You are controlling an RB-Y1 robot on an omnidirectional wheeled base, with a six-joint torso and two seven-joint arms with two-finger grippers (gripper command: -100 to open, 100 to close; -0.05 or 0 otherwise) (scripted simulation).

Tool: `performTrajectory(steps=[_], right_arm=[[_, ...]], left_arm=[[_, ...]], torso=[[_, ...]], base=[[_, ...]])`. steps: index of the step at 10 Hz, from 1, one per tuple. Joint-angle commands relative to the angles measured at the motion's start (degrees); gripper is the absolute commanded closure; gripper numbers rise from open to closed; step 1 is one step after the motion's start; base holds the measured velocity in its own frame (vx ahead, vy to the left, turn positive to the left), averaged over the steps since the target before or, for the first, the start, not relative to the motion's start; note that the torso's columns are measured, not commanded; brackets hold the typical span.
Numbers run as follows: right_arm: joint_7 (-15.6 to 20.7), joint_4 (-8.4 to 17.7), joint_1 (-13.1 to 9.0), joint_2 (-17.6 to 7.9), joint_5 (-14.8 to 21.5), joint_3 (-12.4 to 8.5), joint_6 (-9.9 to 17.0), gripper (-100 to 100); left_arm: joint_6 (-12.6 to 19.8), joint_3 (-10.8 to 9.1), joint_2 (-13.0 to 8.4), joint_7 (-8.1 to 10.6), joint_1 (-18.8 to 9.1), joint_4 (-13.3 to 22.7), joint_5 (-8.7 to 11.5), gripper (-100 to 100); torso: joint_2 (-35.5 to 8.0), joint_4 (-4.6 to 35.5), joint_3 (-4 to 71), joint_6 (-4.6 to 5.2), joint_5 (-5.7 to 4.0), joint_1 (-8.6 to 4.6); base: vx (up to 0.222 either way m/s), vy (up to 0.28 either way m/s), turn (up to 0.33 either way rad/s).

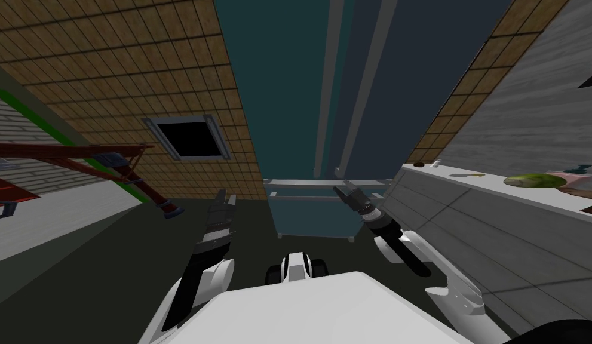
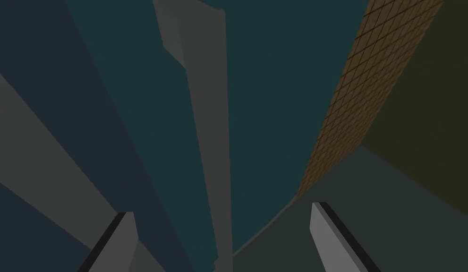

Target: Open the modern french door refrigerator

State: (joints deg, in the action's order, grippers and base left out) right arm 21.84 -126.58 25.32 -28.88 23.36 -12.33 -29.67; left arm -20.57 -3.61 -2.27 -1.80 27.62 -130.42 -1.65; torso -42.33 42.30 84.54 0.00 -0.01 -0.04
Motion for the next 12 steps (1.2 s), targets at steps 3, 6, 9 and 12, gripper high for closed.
performTrajectory(steps=[3, 6, 9, 12], right_arm=[[5.52, 2.41, -0.62, -7.17, 7.35, -3.30, 0.08, -100], [8.74, 3.90, -1.02, -12.19, 11.77, -5.28, 0.19, -100], [11.54, 5.12, -1.35, -16.79, 15.60, -7.00, 0.27, -100], [13.70, 5.95, -1.58, -20.49, 18.55, -8.32, 0.32, -100]], left_arm=[[0.00, 0.00, 0.00, 0.00, 0.00, 0.00, 0.00, 0], [0.00, 0.00, 0.00, 0.00, 0.00, 0.00, 0.00, 0], [0.00, 0.00, 0.00, 0.00, 0.00, 0.00, 0.00, 0], [0.00, 0.00, 0.00, 0.00, 0.00, 0.00, 0.00, 0]], torso=[[0.07, -0.02, 0.05, 0.00, 0.02, 0.05], [0.04, -0.01, 0.03, 0.00, 0.01, 0.04], [0.00, 0.00, 0.00, 0.00, -0.01, -0.03], [0.00, 0.00, 0.00, 0.00, 0.01, 0.02]], base=[[0.101, 0.097, -0.021], [0.105, 0.096, -0.019], [0.086, 0.077, -0.016], [0.061, 0.061, -0.013]])
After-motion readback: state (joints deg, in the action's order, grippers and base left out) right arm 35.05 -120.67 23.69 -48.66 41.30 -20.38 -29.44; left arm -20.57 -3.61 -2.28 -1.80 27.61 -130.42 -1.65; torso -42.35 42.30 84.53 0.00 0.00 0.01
